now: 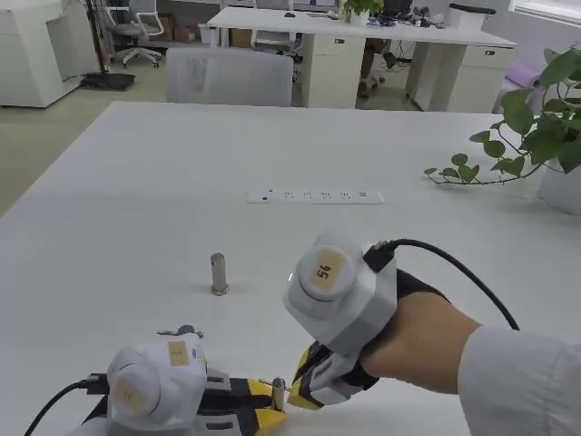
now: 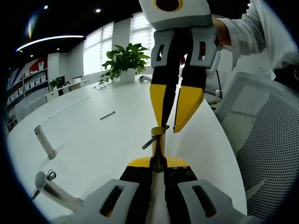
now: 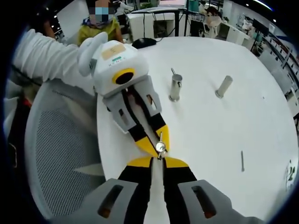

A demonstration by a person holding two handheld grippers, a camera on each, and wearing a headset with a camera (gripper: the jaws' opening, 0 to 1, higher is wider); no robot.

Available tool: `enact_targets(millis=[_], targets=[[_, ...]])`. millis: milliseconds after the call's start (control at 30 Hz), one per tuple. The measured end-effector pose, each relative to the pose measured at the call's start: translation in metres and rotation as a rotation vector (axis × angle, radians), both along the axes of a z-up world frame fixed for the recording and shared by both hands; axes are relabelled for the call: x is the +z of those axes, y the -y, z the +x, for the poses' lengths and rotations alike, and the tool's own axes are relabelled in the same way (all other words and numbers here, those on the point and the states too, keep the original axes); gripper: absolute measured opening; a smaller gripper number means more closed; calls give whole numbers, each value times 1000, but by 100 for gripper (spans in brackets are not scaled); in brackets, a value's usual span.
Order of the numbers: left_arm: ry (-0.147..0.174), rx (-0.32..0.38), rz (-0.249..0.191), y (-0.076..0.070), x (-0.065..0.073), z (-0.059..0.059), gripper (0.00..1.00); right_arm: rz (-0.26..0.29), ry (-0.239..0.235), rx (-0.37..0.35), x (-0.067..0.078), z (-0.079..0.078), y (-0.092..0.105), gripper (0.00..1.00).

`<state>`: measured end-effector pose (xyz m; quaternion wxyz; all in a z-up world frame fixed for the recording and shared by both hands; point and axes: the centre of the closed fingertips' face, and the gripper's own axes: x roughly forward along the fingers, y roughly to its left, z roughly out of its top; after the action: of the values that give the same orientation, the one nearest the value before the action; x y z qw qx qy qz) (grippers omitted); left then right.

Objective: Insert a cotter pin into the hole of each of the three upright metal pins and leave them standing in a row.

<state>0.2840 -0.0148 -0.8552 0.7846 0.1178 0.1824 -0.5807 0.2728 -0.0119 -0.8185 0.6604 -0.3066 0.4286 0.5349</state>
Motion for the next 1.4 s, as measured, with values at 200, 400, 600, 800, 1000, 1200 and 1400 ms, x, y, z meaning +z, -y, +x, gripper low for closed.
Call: enact_targets(millis=[200, 400, 600, 800, 1000, 1200, 1400], targets=[[1, 1, 2, 0, 0, 0, 6, 6, 17, 8, 2, 3, -3, 5], [1, 3, 2, 0, 0, 0, 6, 9, 18, 8, 2, 4, -5, 5], [-1, 6, -1, 0, 0, 0, 6, 6, 27, 28, -3, 1, -2, 13], [-4, 8, -4, 0, 0, 0, 7, 46, 56, 23, 0, 4, -9, 15], [-4, 11, -3, 0, 0, 1, 7, 56, 65, 30, -4, 7, -13, 15], [-5, 13, -4, 1, 0, 1, 7, 80, 71, 25, -10, 7, -14, 14], [-9, 19, -5, 1, 0, 1, 7, 125, 87, 5, -17, 8, -14, 12]])
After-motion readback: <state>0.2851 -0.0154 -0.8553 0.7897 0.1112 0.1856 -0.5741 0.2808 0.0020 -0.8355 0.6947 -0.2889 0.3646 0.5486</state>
